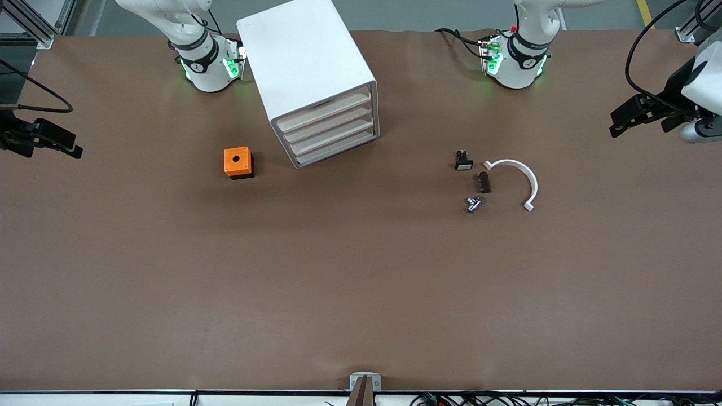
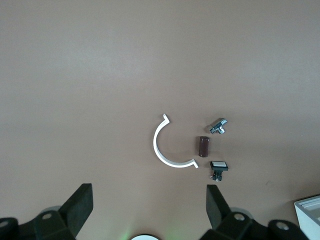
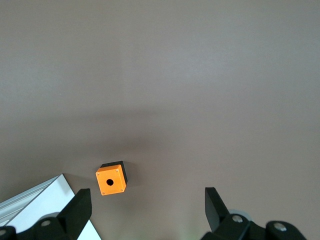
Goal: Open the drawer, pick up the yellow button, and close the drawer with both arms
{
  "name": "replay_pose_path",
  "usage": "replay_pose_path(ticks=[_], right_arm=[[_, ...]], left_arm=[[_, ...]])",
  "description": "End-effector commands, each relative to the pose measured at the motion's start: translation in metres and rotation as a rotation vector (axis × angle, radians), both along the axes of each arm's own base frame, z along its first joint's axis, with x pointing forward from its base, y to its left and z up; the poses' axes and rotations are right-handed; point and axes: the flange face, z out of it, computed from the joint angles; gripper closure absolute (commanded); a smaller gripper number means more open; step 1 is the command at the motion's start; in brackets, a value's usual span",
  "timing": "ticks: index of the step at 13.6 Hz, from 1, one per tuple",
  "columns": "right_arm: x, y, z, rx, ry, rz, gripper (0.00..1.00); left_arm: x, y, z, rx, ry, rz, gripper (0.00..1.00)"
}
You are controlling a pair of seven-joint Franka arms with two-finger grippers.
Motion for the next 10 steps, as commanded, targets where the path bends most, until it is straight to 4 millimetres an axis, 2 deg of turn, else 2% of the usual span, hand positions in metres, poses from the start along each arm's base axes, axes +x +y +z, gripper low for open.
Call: replay_pose_path(ticks=[1, 3, 5, 8, 10], right_arm=[[0.002, -0.006, 0.004, -0.013, -0.002, 0.009, 0.0], [0.002, -0.006, 0.003, -0.013, -0.001, 0.007, 0.0], [0.002, -0.007, 0.003, -0.015, 0.0, 0.004, 0.0], [0.004, -0.01, -0.001, -0.013, 0.007, -0.004, 0.0], [0.004, -0.014, -0.001, -0.013, 0.007, -0.008, 0.0]], left_arm=[[0.007, 0.004, -0.005, -0.01, 0.025, -0.019, 0.0], [0.025, 0.01, -0.007, -0.018, 0.022, -0.005, 0.0], [0.035, 0.012, -0.023, -0.02, 0.048, -0.002, 0.0], [0.059, 0.002, -0.073, -0.015, 0.127, 0.009, 0.0], [0.073, -0.002, -0.106, -0.023, 0.163, 0.092, 0.0]])
